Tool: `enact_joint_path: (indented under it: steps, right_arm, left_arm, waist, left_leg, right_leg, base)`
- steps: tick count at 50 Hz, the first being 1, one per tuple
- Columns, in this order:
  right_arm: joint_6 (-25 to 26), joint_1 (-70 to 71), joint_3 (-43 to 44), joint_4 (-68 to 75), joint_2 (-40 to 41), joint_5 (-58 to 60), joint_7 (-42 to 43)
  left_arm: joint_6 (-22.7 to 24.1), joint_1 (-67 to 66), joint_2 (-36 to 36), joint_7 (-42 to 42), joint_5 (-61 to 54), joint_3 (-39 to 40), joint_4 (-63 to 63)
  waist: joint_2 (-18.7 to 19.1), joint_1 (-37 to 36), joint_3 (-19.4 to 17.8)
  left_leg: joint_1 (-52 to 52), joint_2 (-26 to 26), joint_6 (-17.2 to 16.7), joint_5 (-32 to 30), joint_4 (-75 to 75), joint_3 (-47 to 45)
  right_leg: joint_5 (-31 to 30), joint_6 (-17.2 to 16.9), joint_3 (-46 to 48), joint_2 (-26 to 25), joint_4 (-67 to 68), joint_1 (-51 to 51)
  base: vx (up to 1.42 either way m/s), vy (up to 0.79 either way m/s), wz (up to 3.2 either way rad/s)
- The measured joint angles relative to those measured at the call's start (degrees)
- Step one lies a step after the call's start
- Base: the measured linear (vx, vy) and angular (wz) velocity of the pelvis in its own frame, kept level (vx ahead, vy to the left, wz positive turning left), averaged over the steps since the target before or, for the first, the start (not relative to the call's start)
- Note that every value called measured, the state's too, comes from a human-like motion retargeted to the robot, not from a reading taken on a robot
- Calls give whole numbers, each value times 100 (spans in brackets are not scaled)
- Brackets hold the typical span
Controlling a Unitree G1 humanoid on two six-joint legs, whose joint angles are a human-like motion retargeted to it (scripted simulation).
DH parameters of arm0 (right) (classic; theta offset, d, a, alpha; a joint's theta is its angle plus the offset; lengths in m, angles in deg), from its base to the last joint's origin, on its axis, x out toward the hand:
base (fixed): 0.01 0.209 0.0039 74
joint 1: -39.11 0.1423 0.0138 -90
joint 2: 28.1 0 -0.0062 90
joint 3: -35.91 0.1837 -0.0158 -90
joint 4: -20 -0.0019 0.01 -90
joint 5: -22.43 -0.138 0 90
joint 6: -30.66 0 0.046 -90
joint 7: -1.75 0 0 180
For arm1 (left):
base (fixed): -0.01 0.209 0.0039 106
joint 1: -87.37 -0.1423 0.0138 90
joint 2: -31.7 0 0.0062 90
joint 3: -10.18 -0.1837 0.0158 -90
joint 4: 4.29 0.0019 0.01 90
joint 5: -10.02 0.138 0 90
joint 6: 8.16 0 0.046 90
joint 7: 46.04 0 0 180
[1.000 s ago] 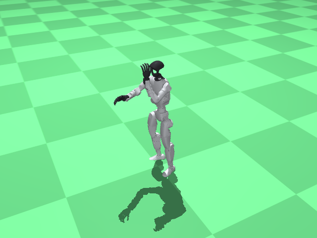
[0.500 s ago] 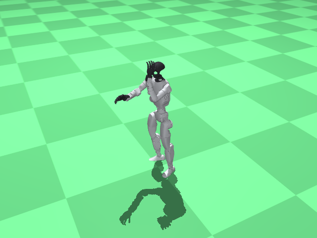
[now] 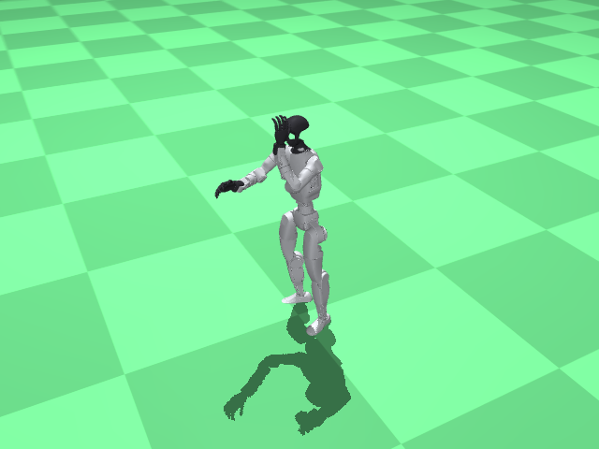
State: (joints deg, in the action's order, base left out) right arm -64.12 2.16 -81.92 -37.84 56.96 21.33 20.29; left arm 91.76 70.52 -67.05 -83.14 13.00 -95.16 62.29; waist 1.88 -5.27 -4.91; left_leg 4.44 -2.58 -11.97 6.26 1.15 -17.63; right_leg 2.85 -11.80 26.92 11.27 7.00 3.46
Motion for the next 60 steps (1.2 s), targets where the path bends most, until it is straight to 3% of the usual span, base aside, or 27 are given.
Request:
enact_joint_path:
  steps: [5, 8, 13, 15, 18, 20, 25, 30, 33, 37, 40, 43, 47, 50, 53, 55, 58, 60]
  right_arm:
    - [-44, 110, 38, -3, 62, 194, 151]
    - [-48, 226, -43, -2, 48, -29, 182]
    - [-108, 298, -152, -175, -42, -149, 493]
    - [-203, 269, -182, -294, -115, -93, 592]
    - [-267, 94, -127, -381, -176, 50, 368]
    - [-198, -12, -93, -320, -164, 137, 174]
    - [-68, -62, -48, -204, -54, 196, 77]
    - [-171, 88, -77, -301, 69, 261, 334]
    - [-166, 258, -192, -247, 176, 110, 315]
    - [-130, 358, -236, -360, 232, -124, 383]
    - [-204, 312, -268, -552, 156, -54, 395]
    - [-204, 153, -257, -559, 96, 15, 189]
    - [-68, 44, -183, -320, 138, 135, -107]
    - [-51, 22, -28, -288, 211, 159, -82]
    - [-94, 51, 41, -321, 303, 190, 89]
    - [-130, 97, 28, -317, 340, 144, 178]
    - [-169, 190, -114, -260, 374, 84, 170]
    - [-164, 206, -141, -306, 364, -47, 308]
  left_arm:
    - [-178, -18, 607, -577, 573, 149, -292]
    - [169, -1360, 1064, 521, -752, -416, 532]
    - [-141, -3013, 638, 1912, -1851, -1829, 2703]
    - [37, -3412, 457, 1789, -1833, -1935, 2502]
    - [359, -3294, 266, 1630, -1203, -1247, 1255]
    - [329, -2685, 191, 1439, -742, -685, 605]
    - [-104, -482, 79, -252, 273, 116, -185]
    - [-76, -543, 392, -868, 517, -24, -215]
    - [261, -2018, 732, 384, -671, -648, 537]
    - [1, -3618, 529, 1850, -2205, -1611, 2218]
    - [134, -4212, 336, 1929, -2405, -1617, 2227]
    - [323, -3806, 173, 1690, -1829, -835, 1227]
    - [169, -2089, -25, 902, -738, -6, 221]
    - [-95, -827, -139, -23, 69, 320, -264]
    - [-200, -574, 105, -494, 450, 255, -460]
    - [-100, -1015, 354, -364, 330, 74, -360]
    - [162, -2422, 612, 777, -522, -637, 405]
    - [93, -3254, 484, 1450, -1344, -1212, 1255]
  waist:
    - [20, 23, -52]
    - [41, 31, -100]
    - [34, 111, -128]
    - [30, 121, -119]
    - [19, 74, -37]
    - [14, 28, 38]
    - [29, 2, 133]
    - [63, 91, 44]
    - [89, 180, -9]
    - [109, 296, -54]
    - [120, 319, -55]
    - [127, 260, 14]
    - [144, 191, 115]
    - [158, 201, 123]
    - [153, 241, 78]
    - [148, 263, 45]
    - [134, 315, 48]
    - [121, 347, 63]
  left_leg:
    - [10, 6, -20, 14, -5, 6]
    - [26, 31, 9, 10, -5, 32]
    - [17, 76, 67, -13, 20, 54]
    - [11, 77, 71, -11, 21, 47]
    - [4, 59, 43, 13, 10, 24]
    - [6, 46, 21, 31, 3, 7]
    - [35, 21, 1, 53, 14, -28]
    - [57, 23, 5, 68, 16, -55]
    - [62, 43, 46, 72, 13, -68]
    - [56, 73, 105, 64, 30, -97]
    - [48, 78, 111, 67, 30, -121]
    - [46, 63, 83, 83, 19, -133]
    - [55, 35, 46, 98, 9, -123]
    - [67, 19, 30, 99, 15, -107]
    - [68, 12, 24, 99, 15, -88]
    - [69, 14, 28, 98, 14, -78]
    - [54, 30, 60, 94, 11, -62]
    - [42, 48, 85, 80, 26, -57]
  right_leg:
    - [4, 2, 4, 4, -8, 20]
    - [24, 3, 19, 35, 21, 38]
    - [63, -17, 50, 92, 71, 14]
    - [62, -15, 41, 93, 75, 1]
    - [53, -24, 18, 74, 64, -11]
    - [45, -33, 4, 56, 46, -9]
    - [32, -15, -28, 21, 8, 8]
    - [43, -18, -64, 27, 36, -1]
    - [65, -23, -93, 57, 90, -29]
    - [91, -26, -120, 94, 130, -77]
    - [89, -19, -148, 98, 128, -100]
    - [79, -15, -160, 78, 105, -94]
    - [70, -1, -148, 45, 76, -62]
    - [72, 7, -124, 29, 73, -42]
    - [76, 0, -105, 25, 84, -33]
    - [80, -10, -97, 29, 92, -31]
    - [90, -21, -92, 47, 101, -41]
    - [99, -27, -80, 63, 97, -53]
  base:
    - [0, 0, 0]
    - [0, 0, 0]
    - [0, 0, 0]
    - [0, 0, 0]
    - [0, 0, 0]
    - [0, 0, 0]
    - [0, 0, 0]
    - [0, 0, 0]
    - [0, 0, 0]
    - [0, 0, 0]
    - [0, 0, 0]
    - [0, 0, 0]
    - [0, 0, 0]
    - [0, 0, 0]
    - [0, 0, 0]
    - [0, 0, 0]
    - [0, 0, 0]
    - [0, 0, 0]
